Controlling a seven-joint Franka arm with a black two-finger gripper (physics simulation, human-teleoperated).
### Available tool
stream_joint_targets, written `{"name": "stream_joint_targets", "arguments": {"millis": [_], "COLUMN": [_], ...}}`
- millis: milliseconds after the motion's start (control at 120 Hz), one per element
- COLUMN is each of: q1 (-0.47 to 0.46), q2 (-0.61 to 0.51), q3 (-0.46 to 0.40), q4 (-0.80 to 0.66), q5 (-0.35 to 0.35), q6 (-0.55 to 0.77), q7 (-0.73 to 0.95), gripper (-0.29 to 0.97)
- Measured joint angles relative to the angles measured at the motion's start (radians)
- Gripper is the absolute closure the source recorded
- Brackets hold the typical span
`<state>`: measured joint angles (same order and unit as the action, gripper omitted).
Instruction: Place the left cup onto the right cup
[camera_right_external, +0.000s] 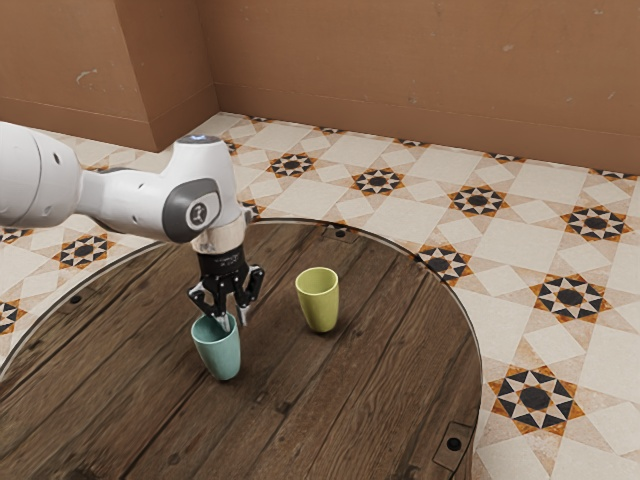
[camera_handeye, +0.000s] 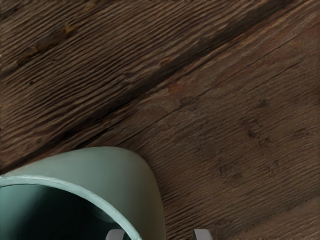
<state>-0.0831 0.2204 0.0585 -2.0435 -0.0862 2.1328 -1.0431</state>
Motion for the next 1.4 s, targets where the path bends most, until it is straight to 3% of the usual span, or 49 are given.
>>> {"name": "stream_joint_targets", "arguments": {"millis": [592,983,1400], "q1": [0.003,-0.005,-0.026], "q2": [-0.001,-0.065,-0.145], "q3": [0.001,0.001,0.001], "q4": [0.0,-0.016,0.041], "q5": [0.001,0.005,0.026], "q6": [-0.007,-0.018,-0.125], "q7": [0.01,0.011,0.027], "gripper": [0.76,0.78,0.79]}}
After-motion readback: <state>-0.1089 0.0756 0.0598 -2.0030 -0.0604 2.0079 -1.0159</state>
